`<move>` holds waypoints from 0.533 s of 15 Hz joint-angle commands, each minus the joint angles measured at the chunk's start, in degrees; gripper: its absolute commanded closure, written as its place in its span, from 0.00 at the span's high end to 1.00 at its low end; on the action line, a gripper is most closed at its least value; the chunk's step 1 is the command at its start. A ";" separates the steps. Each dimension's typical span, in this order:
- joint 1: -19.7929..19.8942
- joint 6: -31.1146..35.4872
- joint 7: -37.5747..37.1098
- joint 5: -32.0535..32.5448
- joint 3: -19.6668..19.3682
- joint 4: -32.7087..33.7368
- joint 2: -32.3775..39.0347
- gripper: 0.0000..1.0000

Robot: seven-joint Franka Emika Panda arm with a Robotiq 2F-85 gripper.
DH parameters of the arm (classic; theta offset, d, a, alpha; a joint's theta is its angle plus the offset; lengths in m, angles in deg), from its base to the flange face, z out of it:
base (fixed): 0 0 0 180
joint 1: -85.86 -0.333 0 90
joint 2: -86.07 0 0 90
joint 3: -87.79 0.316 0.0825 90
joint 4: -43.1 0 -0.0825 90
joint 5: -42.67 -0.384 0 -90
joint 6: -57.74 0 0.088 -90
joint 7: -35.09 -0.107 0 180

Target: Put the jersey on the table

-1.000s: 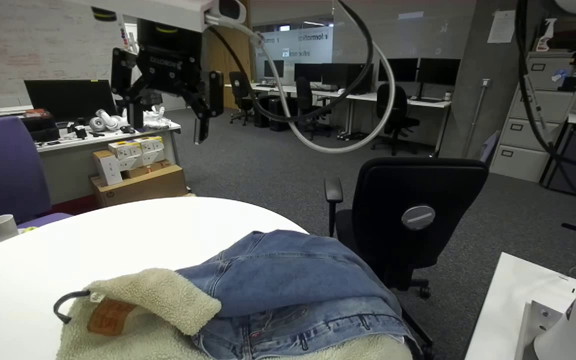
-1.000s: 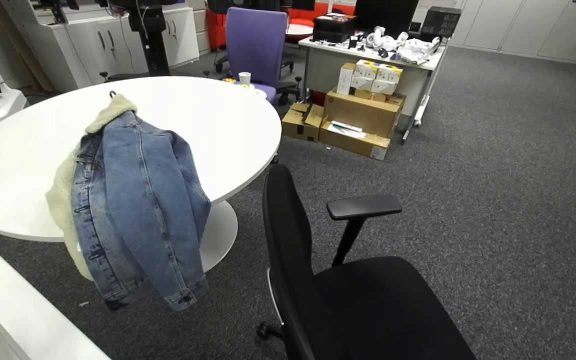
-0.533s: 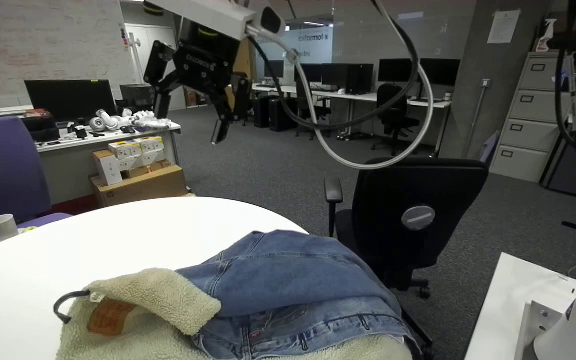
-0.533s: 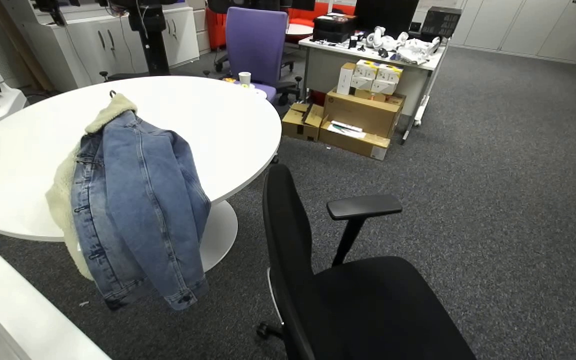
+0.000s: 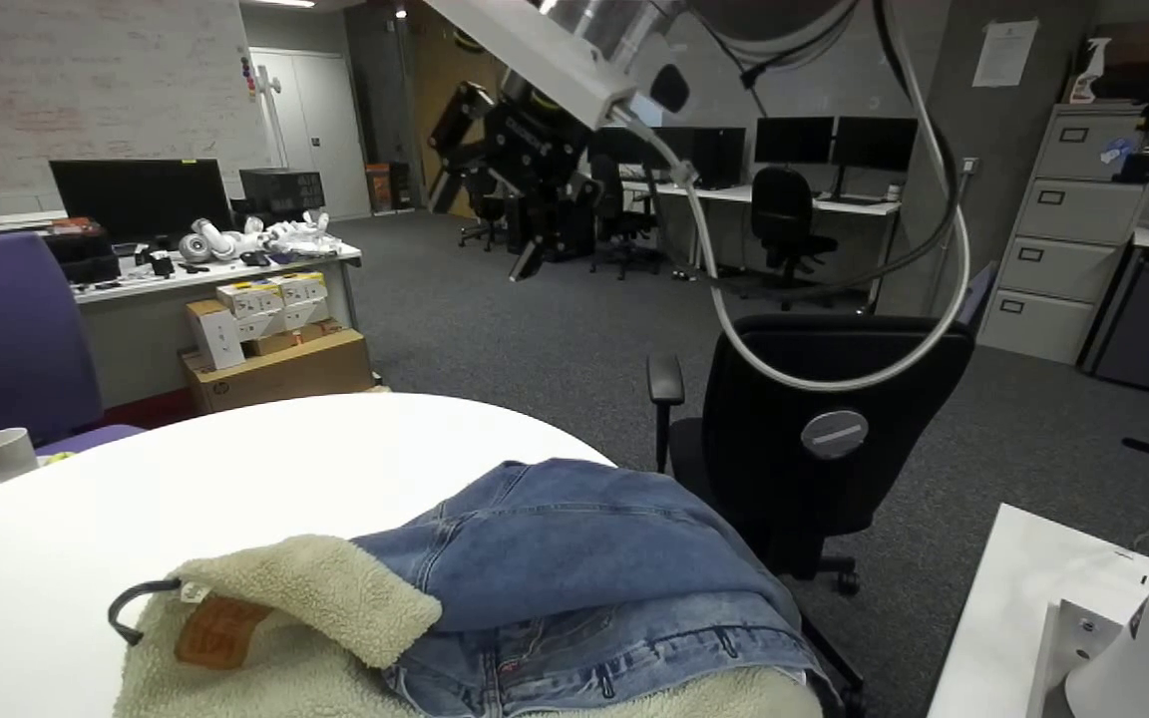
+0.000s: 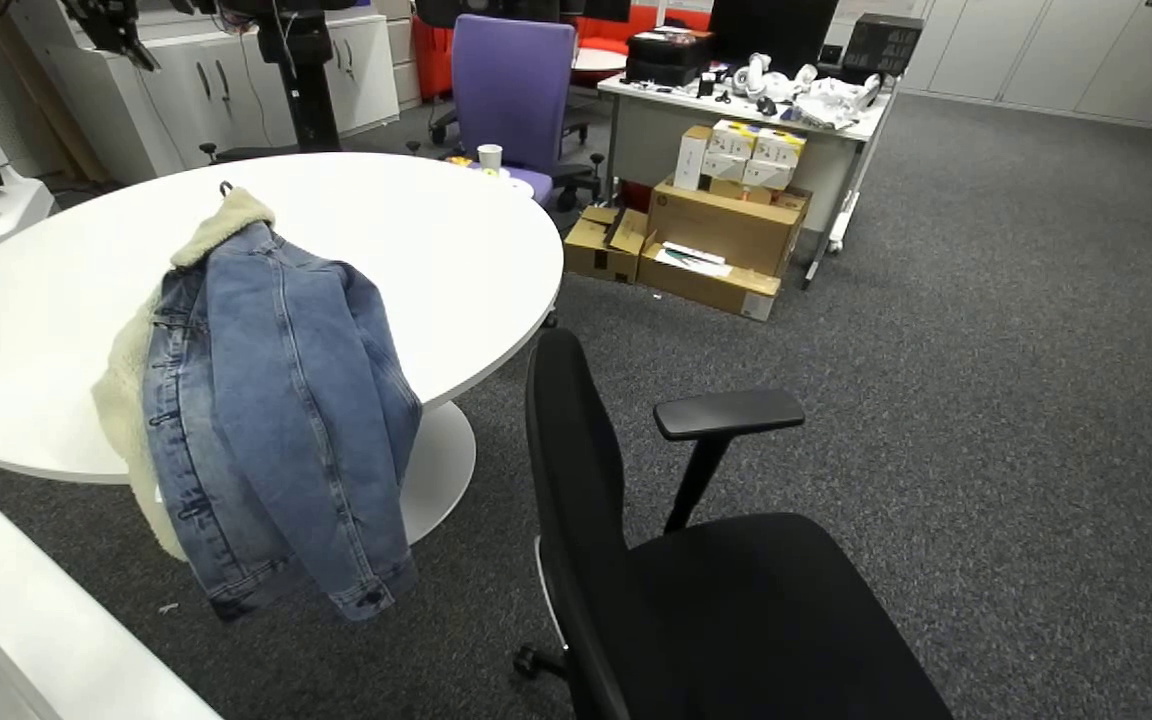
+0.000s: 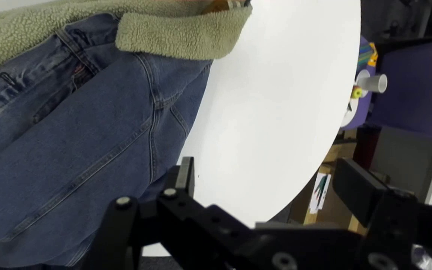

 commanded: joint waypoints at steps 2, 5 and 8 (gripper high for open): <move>7.99 2.22 -5.95 0.01 -0.41 -15.55 -14.02 1.00; 12.12 -5.79 -5.85 -2.51 -3.64 -17.60 -18.85 1.00; 10.41 -22.62 2.10 -11.72 -10.57 -13.46 -20.26 1.00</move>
